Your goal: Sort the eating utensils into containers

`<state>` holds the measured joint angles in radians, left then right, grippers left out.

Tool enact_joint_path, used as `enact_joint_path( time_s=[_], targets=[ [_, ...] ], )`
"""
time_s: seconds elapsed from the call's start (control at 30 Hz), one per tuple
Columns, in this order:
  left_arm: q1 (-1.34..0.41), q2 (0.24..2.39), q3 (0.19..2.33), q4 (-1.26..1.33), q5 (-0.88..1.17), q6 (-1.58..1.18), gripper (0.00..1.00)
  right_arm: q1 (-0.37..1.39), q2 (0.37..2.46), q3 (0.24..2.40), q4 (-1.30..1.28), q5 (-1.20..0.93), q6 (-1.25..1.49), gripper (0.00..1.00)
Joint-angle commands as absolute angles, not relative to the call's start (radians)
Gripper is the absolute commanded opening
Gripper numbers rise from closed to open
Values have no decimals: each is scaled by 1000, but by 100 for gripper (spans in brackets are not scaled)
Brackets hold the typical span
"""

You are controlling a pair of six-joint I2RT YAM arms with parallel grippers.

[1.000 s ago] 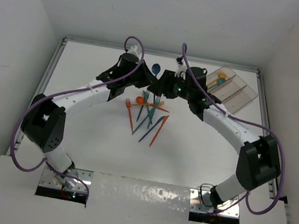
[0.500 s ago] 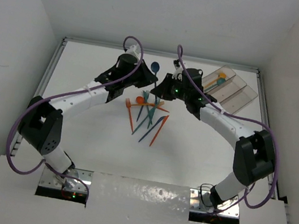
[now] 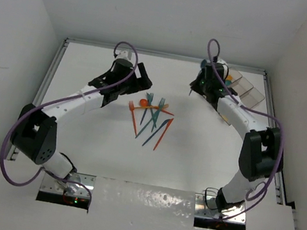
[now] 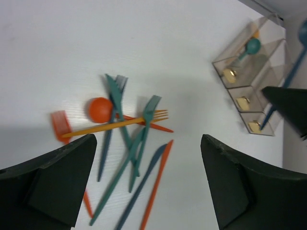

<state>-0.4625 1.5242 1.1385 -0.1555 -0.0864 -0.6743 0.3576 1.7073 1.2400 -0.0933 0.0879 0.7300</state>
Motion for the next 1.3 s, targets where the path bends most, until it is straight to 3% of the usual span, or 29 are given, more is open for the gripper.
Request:
enact_joint_path(
  time_s=[0.0,0.43,0.93,1.03,1.07,1.27],
  targets=[
    [-436,1436,1102,-195,-156,-620,89,278,1744,1334,-176,319,773,0],
    [-431,1359,1006,-287,-146,-572,89,163,2097,1705,-308,523,830,0],
    [-431,1368,996,-307,-127,-560,88,120,2267,1789,-327,531,907,2],
    [-431,1376,997,-304,-118,-560,89,120,2273,1792,-333,511,899,18],
    [-431,1377,997,-302,-111,-560,89,120,2266,1790,-334,509,902,28],
    [-433,1402,1012,-293,-75,-535,87,120,2198,1743,-311,511,841,45]
  ],
)
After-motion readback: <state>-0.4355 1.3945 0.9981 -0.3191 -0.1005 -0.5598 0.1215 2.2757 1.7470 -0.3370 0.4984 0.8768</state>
